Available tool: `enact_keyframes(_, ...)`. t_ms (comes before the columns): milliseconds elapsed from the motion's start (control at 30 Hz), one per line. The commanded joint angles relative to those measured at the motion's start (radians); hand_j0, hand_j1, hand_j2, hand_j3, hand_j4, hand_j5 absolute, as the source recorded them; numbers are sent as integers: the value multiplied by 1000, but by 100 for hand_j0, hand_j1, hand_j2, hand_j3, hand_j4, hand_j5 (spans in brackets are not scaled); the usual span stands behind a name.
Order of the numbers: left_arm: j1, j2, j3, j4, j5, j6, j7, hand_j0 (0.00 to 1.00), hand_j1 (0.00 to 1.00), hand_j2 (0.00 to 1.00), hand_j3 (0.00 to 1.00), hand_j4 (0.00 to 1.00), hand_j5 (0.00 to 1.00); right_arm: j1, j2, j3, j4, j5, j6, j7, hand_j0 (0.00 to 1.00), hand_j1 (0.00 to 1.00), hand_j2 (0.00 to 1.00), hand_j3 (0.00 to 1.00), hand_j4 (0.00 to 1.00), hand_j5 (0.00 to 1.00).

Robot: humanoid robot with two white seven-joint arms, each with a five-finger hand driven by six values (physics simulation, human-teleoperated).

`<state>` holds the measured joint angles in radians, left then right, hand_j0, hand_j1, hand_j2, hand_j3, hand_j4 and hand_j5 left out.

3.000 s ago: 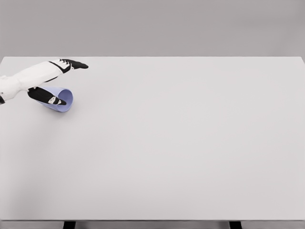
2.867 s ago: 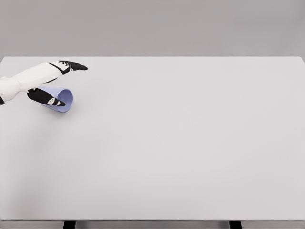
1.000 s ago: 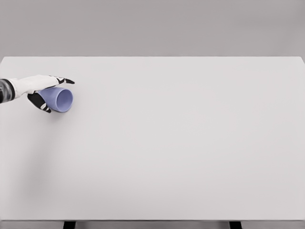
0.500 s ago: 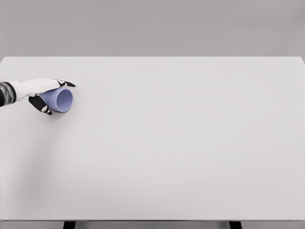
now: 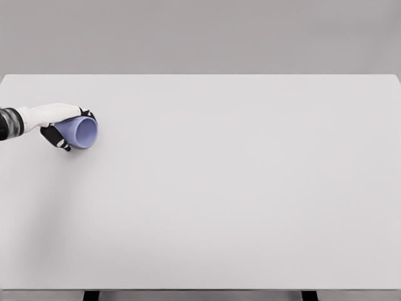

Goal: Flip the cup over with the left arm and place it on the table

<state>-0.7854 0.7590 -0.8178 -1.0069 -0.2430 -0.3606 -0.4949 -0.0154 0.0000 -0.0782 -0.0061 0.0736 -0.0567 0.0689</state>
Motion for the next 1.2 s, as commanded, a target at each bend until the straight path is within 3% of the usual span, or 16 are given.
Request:
enact_keyframes(0,0,0,2,-1,77,2,2,54,54,54,54,54,54,-2,0,0,0,0,0,0,100,100,100,100,100,100)
enact_keyframes(133,0,5,6,2,223,6,-2,54,54,54,54,54,54,-2,0,0,0,0,0,0,100,100,100,100,100,100)
enact_keyframes(200,-5,11,9,2,362,9,-109,54,54,54,54,54,54,0,0,0,0,0,0,0,100,100,100,100,100,100)
enact_keyframes(400,-11,2,34,19,697,11,-116,54,54,54,54,54,54,-2,0,0,0,0,0,0,100,100,100,100,100,100)
enact_keyframes(500,-9,-30,66,27,797,40,-116,55,55,55,55,55,55,0,0,0,0,0,0,0,100,100,100,100,100,100)
enact_keyframes(633,-2,-159,114,105,821,94,-116,55,55,55,55,55,55,0,0,0,0,-2,0,0,100,100,100,100,100,100)
enact_keyframes(833,45,-300,137,106,867,192,-116,57,57,57,57,57,57,0,0,0,0,0,0,0,100,100,100,100,100,100)
enact_keyframes(967,48,-326,154,110,869,195,-116,59,59,59,59,59,59,0,0,0,0,0,0,0,100,100,100,100,100,100)
enact_keyframes(1167,98,-365,161,105,864,189,-116,66,66,66,66,66,66,-2,0,0,0,0,0,0,100,100,100,100,100,100)
